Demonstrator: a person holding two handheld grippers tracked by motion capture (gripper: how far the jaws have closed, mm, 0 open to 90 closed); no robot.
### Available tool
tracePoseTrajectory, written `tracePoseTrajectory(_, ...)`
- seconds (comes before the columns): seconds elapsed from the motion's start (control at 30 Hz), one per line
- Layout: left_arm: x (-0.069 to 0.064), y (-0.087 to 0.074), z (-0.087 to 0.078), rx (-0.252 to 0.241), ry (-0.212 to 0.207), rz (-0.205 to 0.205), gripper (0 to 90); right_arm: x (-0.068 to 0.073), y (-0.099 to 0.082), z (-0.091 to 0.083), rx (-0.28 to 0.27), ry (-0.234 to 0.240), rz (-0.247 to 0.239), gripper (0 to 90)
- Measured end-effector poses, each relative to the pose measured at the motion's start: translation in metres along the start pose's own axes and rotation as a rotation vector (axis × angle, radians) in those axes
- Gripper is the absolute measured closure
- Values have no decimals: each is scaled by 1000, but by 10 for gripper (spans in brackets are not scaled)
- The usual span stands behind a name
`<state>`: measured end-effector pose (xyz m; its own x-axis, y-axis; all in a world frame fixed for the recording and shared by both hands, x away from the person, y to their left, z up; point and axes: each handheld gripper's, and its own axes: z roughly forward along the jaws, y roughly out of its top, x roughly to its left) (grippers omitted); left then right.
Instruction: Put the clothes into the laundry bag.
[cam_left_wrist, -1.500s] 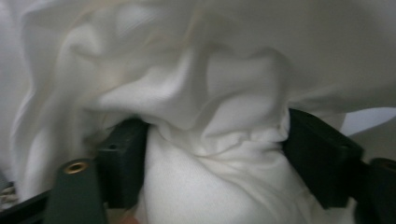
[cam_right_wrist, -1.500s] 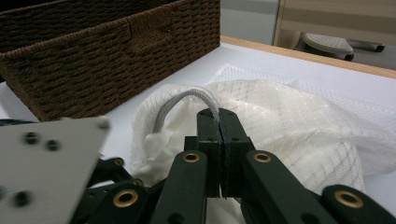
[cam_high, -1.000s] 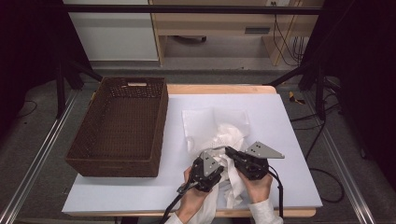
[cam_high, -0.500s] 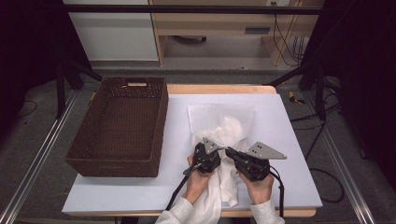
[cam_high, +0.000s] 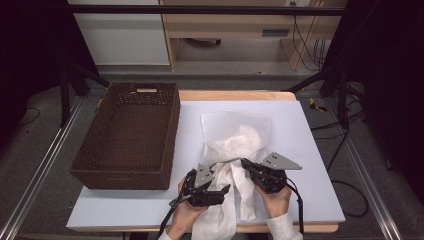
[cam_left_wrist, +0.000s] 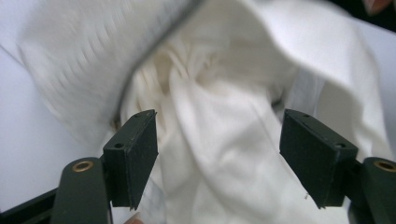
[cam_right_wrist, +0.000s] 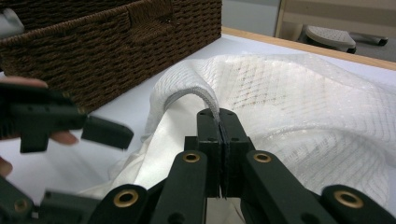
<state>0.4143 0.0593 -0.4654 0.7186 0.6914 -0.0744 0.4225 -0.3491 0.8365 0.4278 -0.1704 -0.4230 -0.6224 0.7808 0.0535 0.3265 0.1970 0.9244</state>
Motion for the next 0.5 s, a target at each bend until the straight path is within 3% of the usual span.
tracePoseTrajectory(0.17, -3, -9, 25, 67, 18, 7, 317, 0, -1, 2, 3, -2, 4, 894)
tracePoseTrajectory(0.2, -5, -7, 29, 103, 41, 10, 342, 0, -2, 2, 4, -2, 5, 894)
tracePoseTrajectory(0.27, -7, -6, 30, 93, 51, 35, 432, 0, -2, 3, 2, -1, 3, 894)
tracePoseTrajectory(0.3, -9, -5, 31, 95, 69, 43, 497, -1, -2, 3, 2, -1, 5, 894)
tracePoseTrajectory(0.37, -10, -4, 30, 92, 62, 51, 655, -1, -3, 4, 9, 0, 5, 894)
tracePoseTrajectory(0.4, -11, -3, 29, 95, 58, 49, 693, -1, -3, 4, 8, 1, 4, 894)
tracePoseTrajectory(0.5, -13, 5, 19, 26, 21, 37, 748, -1, -3, 4, 8, 2, 8, 894)
